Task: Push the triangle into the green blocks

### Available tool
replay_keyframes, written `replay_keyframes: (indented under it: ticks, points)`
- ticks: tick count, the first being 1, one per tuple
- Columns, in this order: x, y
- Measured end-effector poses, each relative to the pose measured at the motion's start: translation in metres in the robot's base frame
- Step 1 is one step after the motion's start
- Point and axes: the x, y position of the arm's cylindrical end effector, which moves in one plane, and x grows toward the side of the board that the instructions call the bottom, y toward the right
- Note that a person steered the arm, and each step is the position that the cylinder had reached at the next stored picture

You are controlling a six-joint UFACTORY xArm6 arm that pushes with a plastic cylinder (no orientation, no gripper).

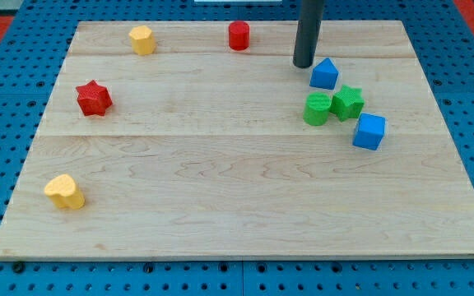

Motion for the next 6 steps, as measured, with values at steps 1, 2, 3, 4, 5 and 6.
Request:
replay_keyframes:
  ticks: [1,2,3,4,5,6]
  points:
    - [-0.012,0.039]
    - [0.013,0.049]
    - [-0.005,0.070]
    - [0.011,0.031]
    - [0.086,0.059]
    - [0.087,0.056]
